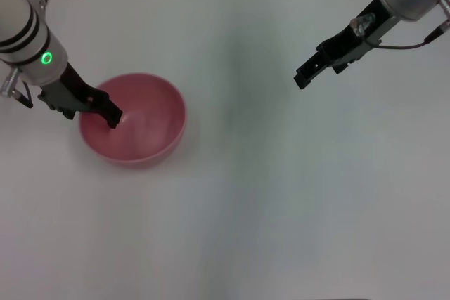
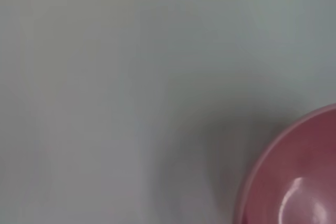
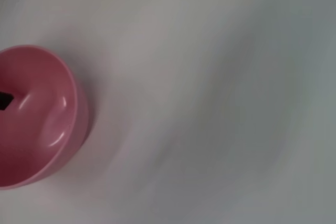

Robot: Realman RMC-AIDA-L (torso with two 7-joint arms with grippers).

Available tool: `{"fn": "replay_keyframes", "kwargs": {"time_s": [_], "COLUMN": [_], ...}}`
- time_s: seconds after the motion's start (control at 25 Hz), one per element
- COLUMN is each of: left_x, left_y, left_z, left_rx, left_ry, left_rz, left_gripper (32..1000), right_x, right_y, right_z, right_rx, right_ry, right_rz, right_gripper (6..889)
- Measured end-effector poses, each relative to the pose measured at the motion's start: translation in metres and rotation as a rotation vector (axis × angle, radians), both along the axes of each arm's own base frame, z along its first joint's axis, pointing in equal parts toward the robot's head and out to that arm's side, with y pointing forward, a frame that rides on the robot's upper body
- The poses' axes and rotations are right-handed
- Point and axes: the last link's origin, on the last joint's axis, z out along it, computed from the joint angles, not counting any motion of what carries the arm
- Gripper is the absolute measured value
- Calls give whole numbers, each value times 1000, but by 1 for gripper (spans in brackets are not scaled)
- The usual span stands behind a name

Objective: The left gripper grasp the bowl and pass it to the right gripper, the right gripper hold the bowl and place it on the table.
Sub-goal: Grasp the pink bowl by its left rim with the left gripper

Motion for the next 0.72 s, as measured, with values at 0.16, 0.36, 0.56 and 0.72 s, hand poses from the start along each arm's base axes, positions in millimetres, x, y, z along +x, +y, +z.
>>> {"fn": "replay_keyframes", "kwargs": {"time_s": [0.16, 0.36, 0.56, 0.72], "left_x": [0, -1, -1, -2], "left_y": [-1, -1, -1, -1], "left_z": [-2, -2, -2, -2], "left_rx": [-7, -7, -10, -7], "left_ry": [-3, -4, -4, -4], "left_rz": [4, 5, 2, 0], "left_gripper": [860, 860, 860, 815], "right_x": [0, 0, 0, 0], "right_y": [0, 0, 0, 0], "right_z": [0, 0, 0, 0], "right_rx": [0, 0, 0, 0], "right_ry": [2, 2, 3, 4], "right_rz": [2, 2, 2, 3], "right_gripper": [873, 872, 872, 872]}}
